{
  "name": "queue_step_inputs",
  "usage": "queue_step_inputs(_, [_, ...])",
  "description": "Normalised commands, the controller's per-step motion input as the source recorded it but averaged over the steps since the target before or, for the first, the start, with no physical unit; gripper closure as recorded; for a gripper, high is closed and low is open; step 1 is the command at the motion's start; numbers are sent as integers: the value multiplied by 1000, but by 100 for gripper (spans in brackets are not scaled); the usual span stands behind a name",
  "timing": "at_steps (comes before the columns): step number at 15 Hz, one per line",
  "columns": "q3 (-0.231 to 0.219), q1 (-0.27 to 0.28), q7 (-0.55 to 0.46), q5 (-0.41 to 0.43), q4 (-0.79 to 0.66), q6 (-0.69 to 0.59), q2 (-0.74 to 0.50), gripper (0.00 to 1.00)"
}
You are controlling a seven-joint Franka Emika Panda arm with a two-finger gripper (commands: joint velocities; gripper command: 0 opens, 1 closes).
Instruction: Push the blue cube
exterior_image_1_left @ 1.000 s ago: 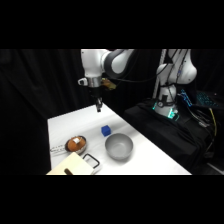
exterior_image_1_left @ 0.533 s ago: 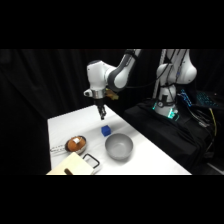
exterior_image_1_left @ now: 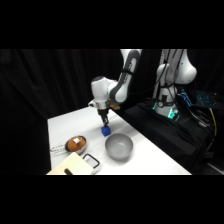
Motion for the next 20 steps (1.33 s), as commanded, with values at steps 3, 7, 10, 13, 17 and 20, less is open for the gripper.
queue_step_inputs(3, [92,-92,-126,83,34,122,99,99])
queue_step_inputs(7, [-36,41,12,-111,-110,-182,-376,99])
queue_step_inputs(10, [-51,61,22,-121,-78,-503,-622,99])
queue_step_inputs(13, [-50,62,-6,-109,113,-727,-509,73])
queue_step_inputs(17, [-46,67,-17,-95,208,-596,-350,53])
queue_step_inputs(20, [-44,72,-1,-123,239,-455,-223,27])
